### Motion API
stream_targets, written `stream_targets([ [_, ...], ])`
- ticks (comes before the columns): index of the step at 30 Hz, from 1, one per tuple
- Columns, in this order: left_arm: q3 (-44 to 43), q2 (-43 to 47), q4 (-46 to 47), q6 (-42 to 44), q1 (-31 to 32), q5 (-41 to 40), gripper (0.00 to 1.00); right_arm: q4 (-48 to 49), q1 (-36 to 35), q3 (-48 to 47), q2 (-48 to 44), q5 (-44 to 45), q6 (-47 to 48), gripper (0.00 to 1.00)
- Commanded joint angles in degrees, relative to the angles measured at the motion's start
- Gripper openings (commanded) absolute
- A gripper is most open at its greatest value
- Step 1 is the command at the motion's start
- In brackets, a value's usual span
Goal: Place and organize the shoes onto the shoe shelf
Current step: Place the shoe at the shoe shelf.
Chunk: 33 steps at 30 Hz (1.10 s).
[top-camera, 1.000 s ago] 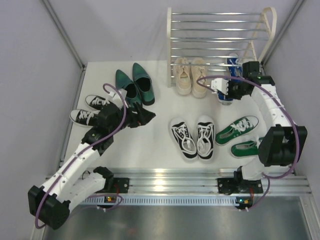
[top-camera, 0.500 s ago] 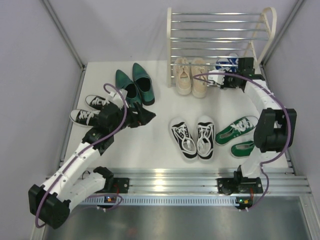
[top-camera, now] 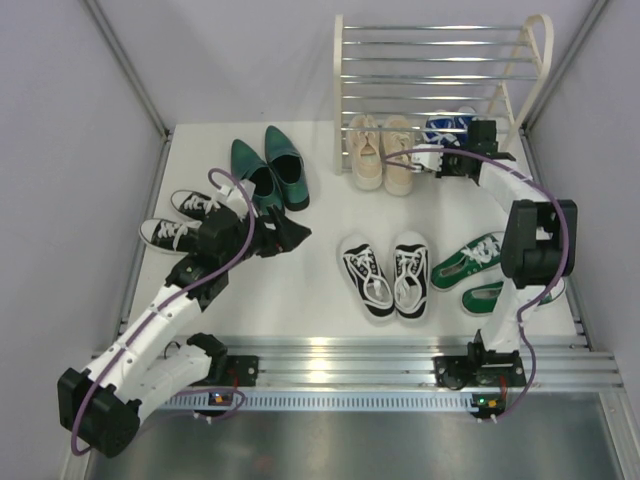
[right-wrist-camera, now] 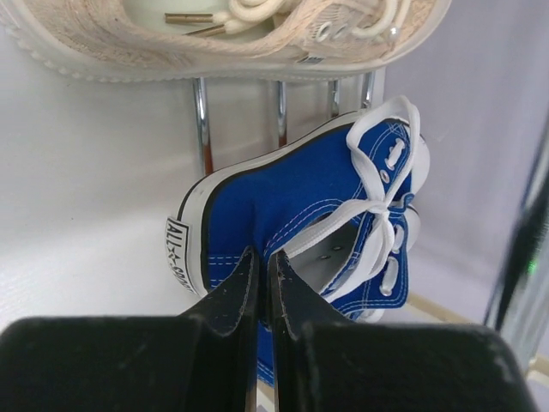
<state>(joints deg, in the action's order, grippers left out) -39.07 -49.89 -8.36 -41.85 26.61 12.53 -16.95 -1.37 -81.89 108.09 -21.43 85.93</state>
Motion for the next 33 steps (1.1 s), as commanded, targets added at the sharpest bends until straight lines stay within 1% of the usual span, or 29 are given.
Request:
stream_targets([
  [1, 0.7, 0.1, 0.3, 0.1, -0.3, -0.3, 0.86, 8.0, 0.3, -2.6, 0.5, 1.5, 2.1, 0.00],
  [5, 0.7, -0.5, 0.4, 0.2, -0.3, -0.1, 0.86, 7.6, 0.7, -1.4, 0.5, 2.0, 2.2, 0.01],
  [9, 1.0, -1.0, 1.4, -0.2, -0.3, 0.1, 0.86, 8.9, 0.8, 1.1, 0.1, 3.1, 2.4, 0.09],
  [10, 1.0, -1.3, 1.9, -0.2, -0.3, 0.4, 0.86, 8.9, 0.8, 1.4, 0.2, 3.4, 2.3, 0.15],
  [12, 0.9, -1.7, 2.0, -0.2, -0.3, 0.6, 0.86, 9.3, 0.8, 2.3, -0.2, 3.6, 1.8, 0.22],
  [13, 0.8, -2.0, 2.1, -0.2, -0.2, 0.6, 0.86, 9.3, 0.8, 2.6, -0.3, 3.5, 1.7, 0.29],
  [14, 0.8, -2.0, 2.1, -0.2, -0.3, 0.6, 0.86, 9.3, 0.8, 3.0, -0.6, 3.6, 1.6, 0.33],
  [15, 0.8, -2.0, 2.2, -0.2, -0.3, 0.6, 0.86, 9.6, 0.8, 3.6, -1.0, 3.7, 1.4, 0.40],
  [18, 0.9, -1.9, 2.4, -0.3, -0.3, 0.7, 0.86, 10.4, 0.8, 4.9, -2.2, 3.4, 0.3, 0.48],
  [19, 1.0, -1.7, 2.3, -0.3, -0.2, 0.6, 0.86, 10.4, 0.8, 5.2, -2.6, 3.3, -0.8, 0.53],
  [20, 1.1, -1.7, 2.4, -0.3, -0.2, 0.6, 0.86, 10.4, 0.8, 5.3, -3.1, 3.1, -1.4, 0.56],
  [21, 1.1, -1.6, 2.3, -0.4, -0.3, 0.6, 0.86, 10.5, 0.8, 5.7, -4.1, 2.6, -2.0, 0.61],
  [22, 1.2, -1.5, 2.3, -0.4, -0.3, 0.6, 0.86, 10.4, 0.8, 5.8, -4.6, 2.4, -2.9, 0.68],
  [24, 1.2, -1.4, 2.1, -0.6, -0.3, 0.4, 0.86, 9.4, 0.8, 5.8, -6.7, 1.0, -5.6, 0.72],
  [25, 1.3, -1.2, 2.1, -0.7, -0.3, 0.4, 0.86, 7.9, 2.7, 5.9, -7.5, 0.4, -6.5, 0.73],
  [28, 1.5, -0.6, 2.2, -1.0, -0.3, 0.1, 0.86, 3.7, 3.5, 5.9, -11.1, -2.6, -9.9, 0.74],
  [29, 1.6, -0.5, 2.3, -1.0, -0.3, 0.0, 0.86, 0.4, 3.8, 5.9, -11.9, -3.4, -10.3, 0.74],
  [31, 1.8, -0.1, 2.5, -1.1, -0.3, 0.0, 0.86, -2.2, 4.4, 6.4, -14.4, -5.8, -11.5, 0.74],
  [32, 2.0, -0.2, 2.6, -1.1, -0.3, 0.0, 0.86, -6.0, 4.7, 6.1, -15.0, -6.3, -12.3, 0.74],
  [33, 2.0, 0.0, 2.6, -1.1, -0.2, 0.2, 0.86, -8.0, 5.1, 4.6, -15.4, -7.4, -13.5, 0.74],
])
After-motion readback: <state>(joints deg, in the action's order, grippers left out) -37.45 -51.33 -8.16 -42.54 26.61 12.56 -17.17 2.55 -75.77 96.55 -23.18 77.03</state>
